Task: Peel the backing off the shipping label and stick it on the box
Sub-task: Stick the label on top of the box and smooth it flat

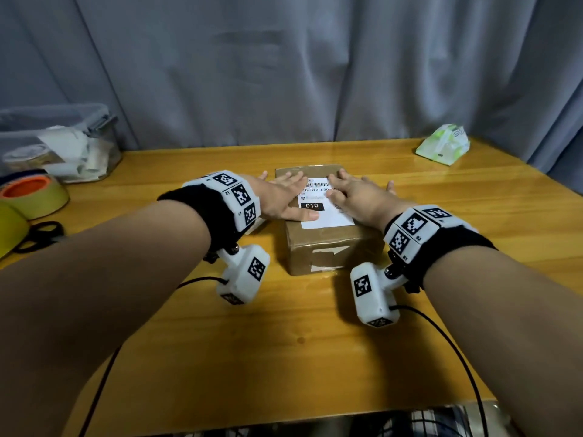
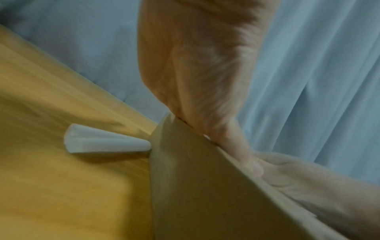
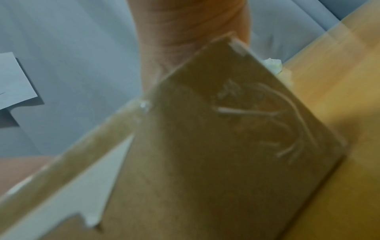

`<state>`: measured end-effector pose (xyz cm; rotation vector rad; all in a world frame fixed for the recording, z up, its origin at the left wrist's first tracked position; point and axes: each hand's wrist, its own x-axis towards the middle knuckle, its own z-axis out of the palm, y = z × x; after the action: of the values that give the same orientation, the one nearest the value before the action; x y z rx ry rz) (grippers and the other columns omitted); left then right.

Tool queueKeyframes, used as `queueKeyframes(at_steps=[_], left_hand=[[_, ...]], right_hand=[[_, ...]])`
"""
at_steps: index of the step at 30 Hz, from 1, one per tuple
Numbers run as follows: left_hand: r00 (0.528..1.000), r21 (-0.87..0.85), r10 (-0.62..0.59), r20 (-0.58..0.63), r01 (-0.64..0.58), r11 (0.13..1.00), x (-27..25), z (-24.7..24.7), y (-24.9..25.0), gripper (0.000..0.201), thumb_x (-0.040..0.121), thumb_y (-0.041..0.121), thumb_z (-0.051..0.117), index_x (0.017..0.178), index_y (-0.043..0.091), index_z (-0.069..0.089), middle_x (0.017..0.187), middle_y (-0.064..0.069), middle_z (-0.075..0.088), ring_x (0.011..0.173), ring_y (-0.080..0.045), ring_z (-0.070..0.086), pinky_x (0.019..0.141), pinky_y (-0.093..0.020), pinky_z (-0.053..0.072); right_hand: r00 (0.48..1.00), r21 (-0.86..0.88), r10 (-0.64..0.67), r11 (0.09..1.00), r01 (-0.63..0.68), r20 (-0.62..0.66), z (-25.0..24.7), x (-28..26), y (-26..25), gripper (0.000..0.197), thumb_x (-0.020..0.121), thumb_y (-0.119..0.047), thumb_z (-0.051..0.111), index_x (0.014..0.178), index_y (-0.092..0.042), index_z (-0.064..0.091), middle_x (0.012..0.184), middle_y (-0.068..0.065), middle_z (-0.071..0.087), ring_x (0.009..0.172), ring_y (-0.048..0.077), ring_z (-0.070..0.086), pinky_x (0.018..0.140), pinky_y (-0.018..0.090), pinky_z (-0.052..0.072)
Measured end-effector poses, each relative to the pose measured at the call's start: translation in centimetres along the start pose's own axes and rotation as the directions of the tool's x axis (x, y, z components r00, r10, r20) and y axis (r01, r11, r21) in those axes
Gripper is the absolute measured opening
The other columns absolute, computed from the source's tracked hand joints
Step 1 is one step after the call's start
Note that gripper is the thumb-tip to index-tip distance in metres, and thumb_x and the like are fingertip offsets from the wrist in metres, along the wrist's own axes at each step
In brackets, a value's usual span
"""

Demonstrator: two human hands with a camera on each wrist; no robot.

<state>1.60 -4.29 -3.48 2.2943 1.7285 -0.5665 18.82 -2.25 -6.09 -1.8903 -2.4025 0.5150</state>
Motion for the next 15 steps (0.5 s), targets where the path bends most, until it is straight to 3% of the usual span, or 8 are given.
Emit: queueKeyframes(at_steps=[5,10,15], left_hand=[[0.999,-0.029,-0.026,0.031,0.027,0.999,-1.4,0.2,-0.3,0.095,0.086,0.066,0.034,0.149,0.018,-0.017,0.159,0.001,-0.020,0.148,-0.018,-0.013,0.120,-0.050,-0.005],[0.998,-0.076,-0.057,0.042,0.060,0.995,-2.1,0.2,-0.1,0.099,0.083,0.067,0.039,0.149,0.019,-0.017,0.159,0.003,-0.021,0.148,-0.018,-0.013,0.119,-0.049,-0.004],[0.996,-0.120,-0.073,0.055,0.079,0.990,-2.2,0.1,0.1,0.102,0.081,0.068,0.042,0.149,0.019,-0.017,0.159,0.002,-0.020,0.148,-0.020,-0.014,0.118,-0.048,-0.005]], right_hand=[[0.999,-0.066,0.033,0.997,-0.035,-0.025,-0.2,-0.7,-0.4,0.055,0.096,-0.054,0.023,0.148,-0.038,0.016,0.161,-0.009,0.003,0.149,0.030,0.001,0.111,0.067,-0.006],[0.997,0.004,0.058,0.998,-0.059,0.060,-0.5,-1.8,0.2,0.062,0.090,-0.063,0.031,0.146,-0.046,0.013,0.162,-0.002,-0.005,0.149,0.031,-0.002,0.113,0.067,-0.005],[0.970,0.078,0.001,0.997,-0.020,0.242,-2.3,-4.5,1.4,0.080,0.086,-0.060,0.048,0.148,-0.042,0.002,0.161,0.007,-0.005,0.149,0.028,0.001,0.121,0.045,0.002]])
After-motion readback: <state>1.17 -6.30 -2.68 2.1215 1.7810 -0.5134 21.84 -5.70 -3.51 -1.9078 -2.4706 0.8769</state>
